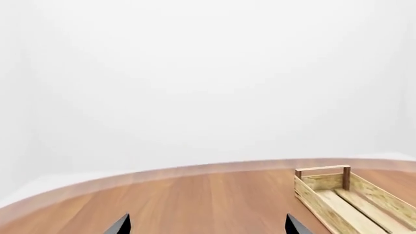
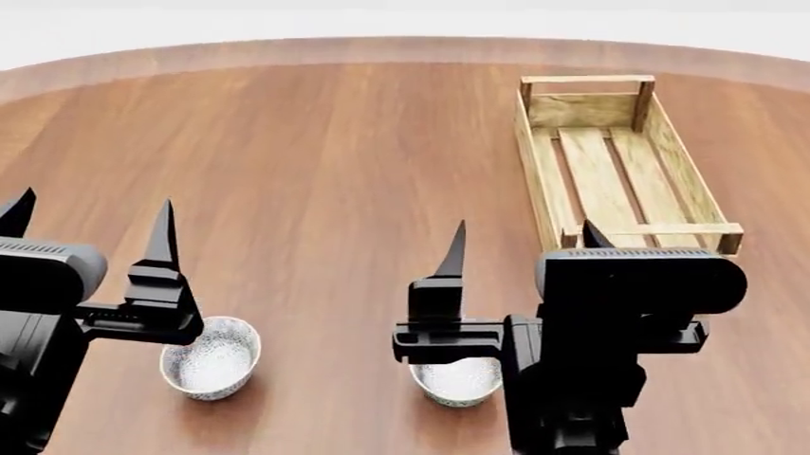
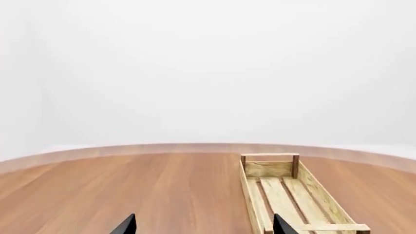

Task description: Stack the right bowl on the left bowl and place them in the tray.

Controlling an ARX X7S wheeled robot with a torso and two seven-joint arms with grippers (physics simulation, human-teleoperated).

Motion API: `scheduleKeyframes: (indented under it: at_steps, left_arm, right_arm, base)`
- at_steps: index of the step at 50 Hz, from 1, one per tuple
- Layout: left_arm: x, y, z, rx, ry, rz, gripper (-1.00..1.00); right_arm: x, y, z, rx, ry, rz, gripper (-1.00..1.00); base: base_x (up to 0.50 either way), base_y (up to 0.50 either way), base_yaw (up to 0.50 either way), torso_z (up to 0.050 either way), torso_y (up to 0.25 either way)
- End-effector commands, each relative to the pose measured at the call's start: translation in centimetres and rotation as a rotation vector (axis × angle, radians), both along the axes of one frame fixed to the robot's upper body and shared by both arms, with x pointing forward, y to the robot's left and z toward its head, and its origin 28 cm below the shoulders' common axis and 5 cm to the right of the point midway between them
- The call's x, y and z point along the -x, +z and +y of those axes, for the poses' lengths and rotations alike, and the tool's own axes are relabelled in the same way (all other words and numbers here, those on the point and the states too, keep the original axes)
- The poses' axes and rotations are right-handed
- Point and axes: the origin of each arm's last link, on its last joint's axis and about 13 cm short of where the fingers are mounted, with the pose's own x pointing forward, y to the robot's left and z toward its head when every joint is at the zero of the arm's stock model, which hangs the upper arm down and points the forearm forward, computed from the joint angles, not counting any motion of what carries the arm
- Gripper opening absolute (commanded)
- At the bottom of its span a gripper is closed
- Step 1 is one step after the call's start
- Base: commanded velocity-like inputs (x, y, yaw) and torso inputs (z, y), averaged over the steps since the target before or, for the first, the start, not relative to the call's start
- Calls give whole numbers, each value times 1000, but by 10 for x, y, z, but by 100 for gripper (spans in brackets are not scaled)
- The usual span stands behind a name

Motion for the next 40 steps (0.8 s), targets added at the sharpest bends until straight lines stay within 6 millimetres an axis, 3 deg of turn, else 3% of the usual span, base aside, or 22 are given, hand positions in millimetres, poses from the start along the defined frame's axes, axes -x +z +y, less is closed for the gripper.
scheduleKeyframes:
  at_steps: [1,40]
  left_arm:
    - [0,-1,0,0,-1,-1,100]
    - [0,-2,0,0,-1,-1,100]
  right_arm:
    - [0,-1,1,-3,19,3,100]
    - [-2,-3,1,5,-9,-1,100]
  base:
    - [500,0,0,0,0]
    - [487,0,0,0,1]
